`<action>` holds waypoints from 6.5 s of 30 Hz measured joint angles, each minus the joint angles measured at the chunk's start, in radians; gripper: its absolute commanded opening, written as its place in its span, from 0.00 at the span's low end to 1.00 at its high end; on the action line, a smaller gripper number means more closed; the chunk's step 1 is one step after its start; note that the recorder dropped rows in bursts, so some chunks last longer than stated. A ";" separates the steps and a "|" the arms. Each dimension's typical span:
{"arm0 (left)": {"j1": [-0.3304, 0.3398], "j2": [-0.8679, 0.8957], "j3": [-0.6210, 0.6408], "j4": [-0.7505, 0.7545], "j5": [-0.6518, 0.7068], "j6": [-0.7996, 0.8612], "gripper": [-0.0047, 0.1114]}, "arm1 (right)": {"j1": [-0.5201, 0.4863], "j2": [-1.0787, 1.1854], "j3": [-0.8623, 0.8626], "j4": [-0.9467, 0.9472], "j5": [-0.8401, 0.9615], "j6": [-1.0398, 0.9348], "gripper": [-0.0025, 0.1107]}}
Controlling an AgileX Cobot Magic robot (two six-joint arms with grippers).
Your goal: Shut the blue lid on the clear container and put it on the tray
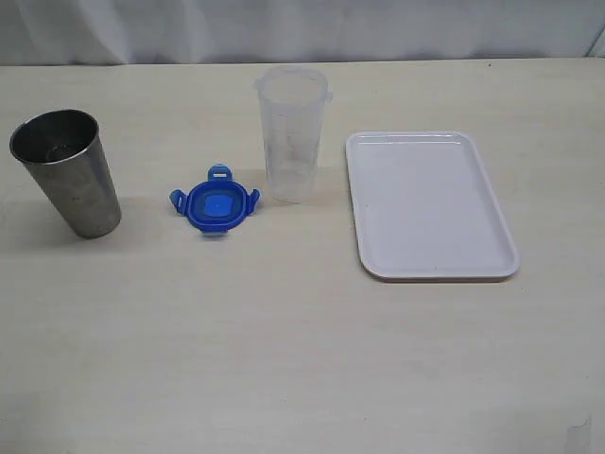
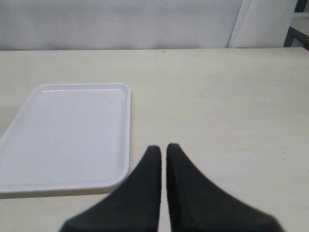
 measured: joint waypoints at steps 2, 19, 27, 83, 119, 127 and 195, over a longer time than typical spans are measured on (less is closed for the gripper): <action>0.000 0.000 0.000 0.001 0.000 0.000 0.04 | 0.000 0.000 0.000 0.000 0.000 0.000 0.06; 0.000 0.000 0.000 0.027 -0.708 -0.118 0.04 | 0.000 0.000 0.000 0.000 0.000 0.000 0.06; 0.000 0.000 0.000 0.027 -0.817 -0.465 0.11 | 0.000 0.000 0.000 0.000 0.000 0.000 0.06; 0.000 1.858 -0.249 0.263 -1.551 -0.223 0.94 | 0.000 0.000 0.000 0.000 0.000 0.000 0.06; 0.000 1.980 -0.415 0.301 -1.553 -0.243 0.94 | 0.000 0.000 0.000 0.000 0.000 0.000 0.06; 0.000 1.980 -0.416 0.301 -1.553 -0.244 0.94 | 0.000 0.000 0.000 0.000 0.000 0.000 0.06; 0.000 1.982 -0.418 0.336 -1.540 -0.276 0.04 | 0.000 0.000 0.000 0.000 0.000 0.000 0.06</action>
